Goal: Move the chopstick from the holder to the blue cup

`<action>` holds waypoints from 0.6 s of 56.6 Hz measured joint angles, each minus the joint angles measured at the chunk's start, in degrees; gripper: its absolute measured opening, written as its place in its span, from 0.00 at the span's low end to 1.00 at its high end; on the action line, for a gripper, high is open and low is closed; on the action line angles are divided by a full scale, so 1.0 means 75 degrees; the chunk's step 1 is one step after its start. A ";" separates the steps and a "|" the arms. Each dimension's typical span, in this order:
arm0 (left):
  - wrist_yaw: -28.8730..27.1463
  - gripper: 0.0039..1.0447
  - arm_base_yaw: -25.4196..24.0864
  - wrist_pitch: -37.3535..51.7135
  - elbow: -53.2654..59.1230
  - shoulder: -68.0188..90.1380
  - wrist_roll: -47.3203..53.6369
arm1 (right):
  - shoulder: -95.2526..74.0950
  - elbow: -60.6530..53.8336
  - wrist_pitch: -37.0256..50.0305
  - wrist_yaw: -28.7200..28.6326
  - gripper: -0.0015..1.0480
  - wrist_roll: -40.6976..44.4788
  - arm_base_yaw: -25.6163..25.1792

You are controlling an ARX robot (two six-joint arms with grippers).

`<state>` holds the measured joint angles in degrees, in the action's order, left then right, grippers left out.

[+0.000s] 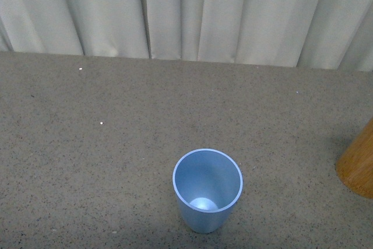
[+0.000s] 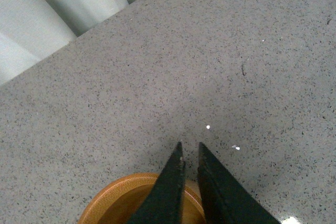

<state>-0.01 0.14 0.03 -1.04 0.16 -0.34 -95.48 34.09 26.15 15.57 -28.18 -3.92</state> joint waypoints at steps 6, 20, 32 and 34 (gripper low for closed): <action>0.0003 0.94 0.0000 0.0000 0.0000 0.0000 0.0000 | 0.0283 0.0000 -0.0012 -0.0044 0.01 -0.0050 -0.0012; 0.0000 0.94 0.0000 0.0000 0.0000 0.0000 0.0000 | 0.1099 0.0000 -0.0210 -0.0038 0.01 -0.0012 -0.0125; 0.0000 0.94 0.0000 0.0000 0.0000 0.0000 0.0000 | 0.1856 0.0000 -0.0452 -0.0067 0.01 -0.0006 -0.0224; 0.0000 0.94 0.0000 0.0000 0.0000 0.0000 0.0000 | 0.1985 0.0000 -0.0498 -0.0067 0.01 0.0006 -0.0233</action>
<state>-0.01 0.14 0.03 -1.04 0.16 -0.34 -80.60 34.09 22.41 15.07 -28.14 -5.67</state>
